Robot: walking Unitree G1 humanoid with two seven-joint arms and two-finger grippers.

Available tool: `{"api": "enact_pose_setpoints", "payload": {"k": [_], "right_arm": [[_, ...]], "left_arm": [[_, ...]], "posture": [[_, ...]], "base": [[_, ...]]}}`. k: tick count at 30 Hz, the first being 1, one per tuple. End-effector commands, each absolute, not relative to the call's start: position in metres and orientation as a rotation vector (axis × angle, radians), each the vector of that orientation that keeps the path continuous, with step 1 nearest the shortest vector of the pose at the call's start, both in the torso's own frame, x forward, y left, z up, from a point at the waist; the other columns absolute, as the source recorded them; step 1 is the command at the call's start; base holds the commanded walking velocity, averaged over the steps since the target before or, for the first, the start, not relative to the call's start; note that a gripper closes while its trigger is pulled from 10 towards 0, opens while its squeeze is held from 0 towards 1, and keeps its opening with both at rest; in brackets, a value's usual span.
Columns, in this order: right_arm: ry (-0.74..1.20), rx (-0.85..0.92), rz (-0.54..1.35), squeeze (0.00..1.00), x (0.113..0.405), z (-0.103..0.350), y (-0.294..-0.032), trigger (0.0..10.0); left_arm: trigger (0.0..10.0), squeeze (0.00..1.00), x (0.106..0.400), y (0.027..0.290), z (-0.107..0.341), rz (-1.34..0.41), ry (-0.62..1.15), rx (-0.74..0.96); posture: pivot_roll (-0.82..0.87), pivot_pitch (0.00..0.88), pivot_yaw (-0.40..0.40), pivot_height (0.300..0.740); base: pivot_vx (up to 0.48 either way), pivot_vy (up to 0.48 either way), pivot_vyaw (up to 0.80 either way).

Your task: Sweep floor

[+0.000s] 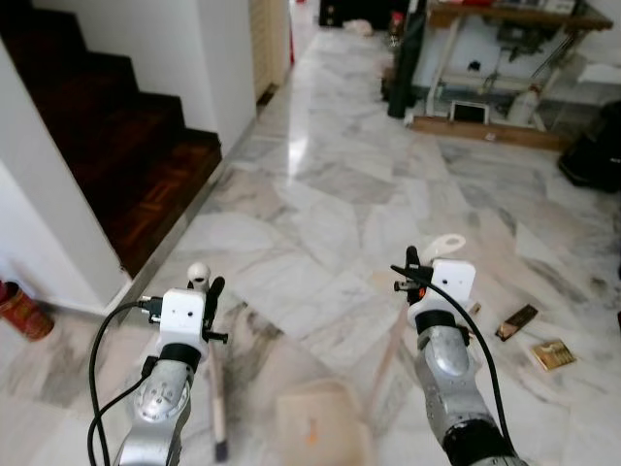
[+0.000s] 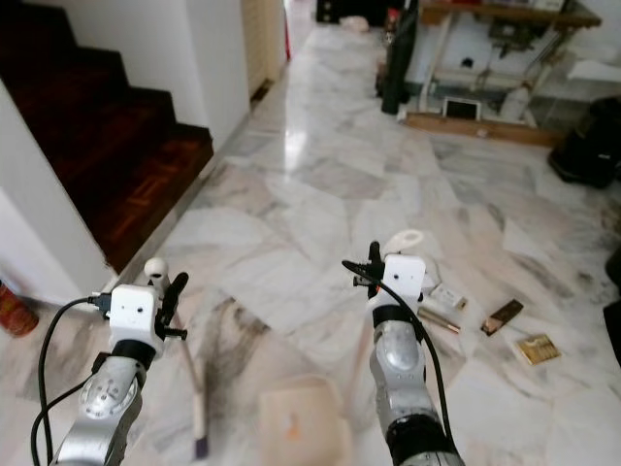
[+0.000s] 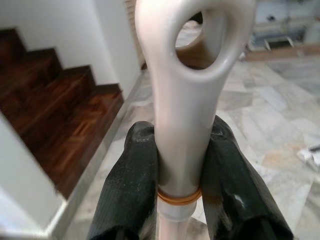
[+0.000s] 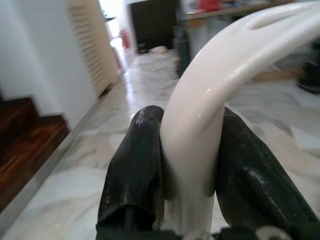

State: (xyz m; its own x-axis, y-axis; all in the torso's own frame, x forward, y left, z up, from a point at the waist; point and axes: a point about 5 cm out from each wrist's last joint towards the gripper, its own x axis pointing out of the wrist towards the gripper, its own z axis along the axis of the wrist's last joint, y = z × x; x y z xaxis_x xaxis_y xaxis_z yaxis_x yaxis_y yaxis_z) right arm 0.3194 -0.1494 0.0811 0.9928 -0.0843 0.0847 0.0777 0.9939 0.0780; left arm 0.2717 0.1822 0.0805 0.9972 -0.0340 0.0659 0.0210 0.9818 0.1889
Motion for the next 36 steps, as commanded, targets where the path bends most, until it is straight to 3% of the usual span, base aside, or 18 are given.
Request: {"api": "enact_pose_setpoints", "payload": {"k": [1, 17, 26, 36], "right_arm": [[-0.108, 0.050, -0.111, 0.00, 0.3197, 0.0840, -0.1607, 10.0], [-0.172, 0.011, -0.078, 0.00, 0.3195, 0.0922, -0.1564, 10.0], [-0.179, 0.014, -0.075, 0.00, 0.3184, 0.0924, -0.1582, 10.0], [-0.170, 0.036, -0.057, 0.00, 0.3201, 0.0927, -0.1532, 10.0]], "left_arm": [[10.0, 0.00, 0.2755, 0.1744, 0.0906, -0.051, -0.125, 0.178], [10.0, 0.00, 0.2770, 0.1737, 0.0888, -0.057, -0.119, 0.178], [10.0, 0.00, 0.2758, 0.1756, 0.0878, -0.047, -0.115, 0.179], [10.0, 0.00, 0.2763, 0.1756, 0.0879, -0.038, -0.116, 0.175]], "posture": [[0.14, 0.000, 0.010, 0.740], [0.13, 0.000, 0.006, 0.740], [0.12, 0.000, 0.003, 0.740], [0.12, 0.000, -0.003, 0.740]], "base": [[0.315, 0.000, -0.80], [0.318, 0.000, 0.00], [0.320, 0.000, 0.65], [0.318, 0.000, 0.00]]}}
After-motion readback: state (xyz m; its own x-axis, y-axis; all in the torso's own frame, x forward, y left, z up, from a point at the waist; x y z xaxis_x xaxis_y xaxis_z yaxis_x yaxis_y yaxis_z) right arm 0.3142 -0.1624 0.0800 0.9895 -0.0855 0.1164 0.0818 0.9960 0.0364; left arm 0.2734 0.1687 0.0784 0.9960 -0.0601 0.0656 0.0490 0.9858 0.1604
